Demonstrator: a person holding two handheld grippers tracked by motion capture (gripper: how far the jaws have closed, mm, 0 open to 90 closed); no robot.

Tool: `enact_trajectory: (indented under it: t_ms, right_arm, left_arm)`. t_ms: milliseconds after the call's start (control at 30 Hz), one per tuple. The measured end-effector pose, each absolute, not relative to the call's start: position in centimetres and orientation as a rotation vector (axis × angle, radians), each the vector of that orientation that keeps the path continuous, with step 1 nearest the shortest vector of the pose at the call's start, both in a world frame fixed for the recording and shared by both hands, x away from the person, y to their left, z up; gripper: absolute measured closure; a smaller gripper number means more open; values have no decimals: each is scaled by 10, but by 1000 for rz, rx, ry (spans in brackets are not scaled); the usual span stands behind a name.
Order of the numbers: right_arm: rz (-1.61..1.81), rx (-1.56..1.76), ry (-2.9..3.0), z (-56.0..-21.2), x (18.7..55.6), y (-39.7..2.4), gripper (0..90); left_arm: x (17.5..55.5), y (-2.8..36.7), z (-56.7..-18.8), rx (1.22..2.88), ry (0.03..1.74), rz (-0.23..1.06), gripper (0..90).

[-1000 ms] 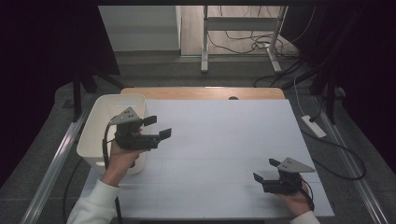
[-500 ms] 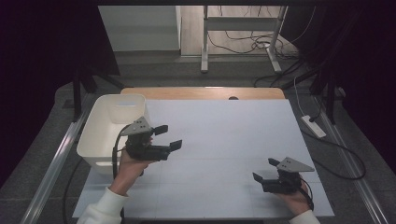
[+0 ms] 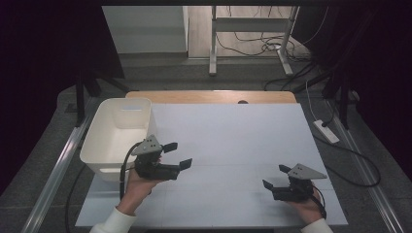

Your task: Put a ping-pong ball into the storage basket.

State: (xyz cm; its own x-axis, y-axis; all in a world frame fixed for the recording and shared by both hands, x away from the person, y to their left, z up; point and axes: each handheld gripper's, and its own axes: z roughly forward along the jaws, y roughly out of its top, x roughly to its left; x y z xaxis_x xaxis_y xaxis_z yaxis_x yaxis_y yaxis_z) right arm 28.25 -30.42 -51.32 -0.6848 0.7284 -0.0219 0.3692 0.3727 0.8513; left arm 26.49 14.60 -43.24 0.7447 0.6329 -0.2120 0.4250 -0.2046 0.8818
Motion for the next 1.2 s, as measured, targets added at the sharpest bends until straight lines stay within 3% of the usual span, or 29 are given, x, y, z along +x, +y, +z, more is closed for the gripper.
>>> enact_trajectory:
  t_ms: [767, 1200]
  right_arm:
    - [1231, 950, 2247, -514, 282, -303, 134]
    - [1240, 922, 2259, -513, 281, -302, 133]
  left_arm:
    - [240, 158, -498, 1887, 873, 215, 204]
    - [234, 173, -521, 1899, 920, 268, 205]
